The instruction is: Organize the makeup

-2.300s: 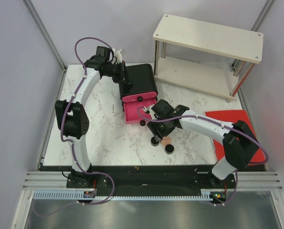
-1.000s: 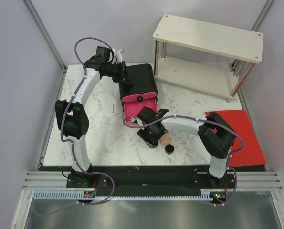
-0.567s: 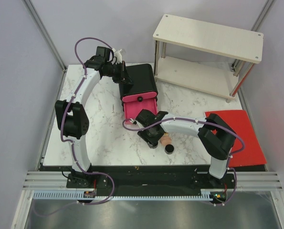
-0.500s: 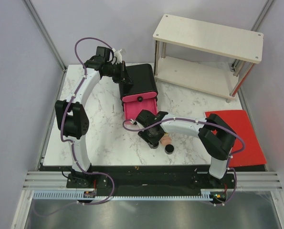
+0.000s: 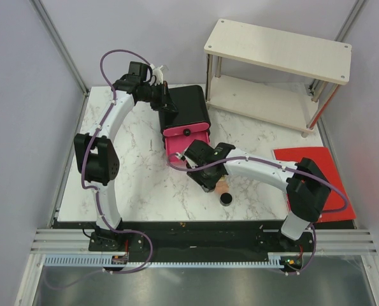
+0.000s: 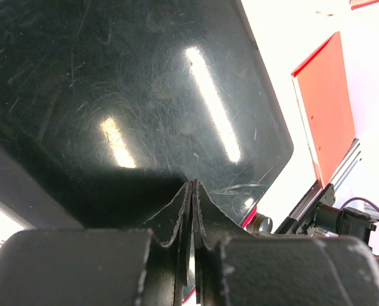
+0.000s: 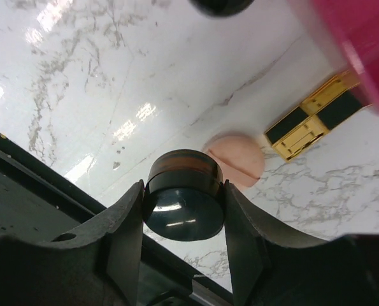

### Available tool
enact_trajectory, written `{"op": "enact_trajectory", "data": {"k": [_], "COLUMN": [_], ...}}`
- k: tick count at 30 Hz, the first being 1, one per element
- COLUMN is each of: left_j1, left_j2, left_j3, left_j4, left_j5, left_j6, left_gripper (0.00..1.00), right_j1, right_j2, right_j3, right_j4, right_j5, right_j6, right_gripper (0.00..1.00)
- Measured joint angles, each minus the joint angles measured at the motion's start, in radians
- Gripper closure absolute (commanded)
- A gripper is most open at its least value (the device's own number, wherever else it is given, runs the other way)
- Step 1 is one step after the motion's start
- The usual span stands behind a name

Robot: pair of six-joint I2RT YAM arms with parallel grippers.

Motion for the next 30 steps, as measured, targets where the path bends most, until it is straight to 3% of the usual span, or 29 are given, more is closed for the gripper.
{"op": "enact_trajectory", "data": {"k": [8,15,23,30], "left_j1": [0.0,0.0,-0.001,-0.001], "left_j2": [0.002,0.004,0.013,0.013], "left_j3": [0.002,0.007,0.021,0.022], "left_j4": [0.0,0.0,-0.003,0.0], "left_j5": [0.001,0.001,0.002,0.0], "left_j6": [0.0,0.0,0.0,0.0], "left_gripper": [0.91,0.91,0.91,0.91], "right_j1": [-0.001,-0.011,-0.032,-0.067], "right_j2": [0.016,0.182,0.395,0.469], "right_j3": [0.272,0.512,0.631,0.733], "right_j4": [-0.014,0.021,0.042,0.056], "right_j5": [0.074,0.085,0.086,0.073], "right_j6": [-0.043,-0.059,-0.059,-0.06], "right_gripper": [0.95,0.94,0.93,0.88]}}
